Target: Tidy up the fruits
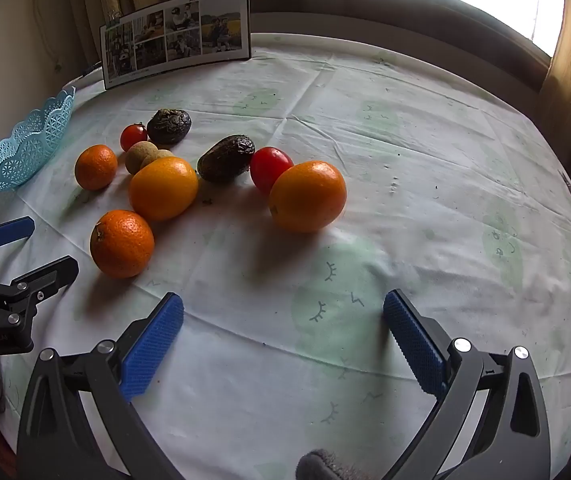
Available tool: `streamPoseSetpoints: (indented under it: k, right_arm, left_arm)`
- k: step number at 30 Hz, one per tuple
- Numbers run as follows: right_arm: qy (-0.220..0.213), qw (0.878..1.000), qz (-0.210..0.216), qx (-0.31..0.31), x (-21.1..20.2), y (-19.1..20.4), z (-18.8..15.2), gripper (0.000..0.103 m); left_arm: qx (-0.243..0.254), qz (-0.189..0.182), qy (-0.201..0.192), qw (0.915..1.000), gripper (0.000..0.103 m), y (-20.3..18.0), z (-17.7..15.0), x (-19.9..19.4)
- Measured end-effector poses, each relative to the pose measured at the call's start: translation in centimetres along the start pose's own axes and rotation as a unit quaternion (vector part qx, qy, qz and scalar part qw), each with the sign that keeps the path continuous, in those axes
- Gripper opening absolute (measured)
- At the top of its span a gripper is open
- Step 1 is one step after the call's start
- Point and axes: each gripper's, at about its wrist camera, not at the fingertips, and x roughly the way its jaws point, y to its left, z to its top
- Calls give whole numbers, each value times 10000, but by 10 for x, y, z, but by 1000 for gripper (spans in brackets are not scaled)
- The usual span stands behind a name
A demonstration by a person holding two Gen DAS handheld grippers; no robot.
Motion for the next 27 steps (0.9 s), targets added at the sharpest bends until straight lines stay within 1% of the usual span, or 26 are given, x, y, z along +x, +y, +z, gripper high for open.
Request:
streamPoseSetpoints:
  k: [27]
  right_arm:
    - [15, 10000, -33, 23, 0, 0, 0, 98]
  left_arm:
    - [-4, -9, 5, 10000, 101, 0, 1, 0]
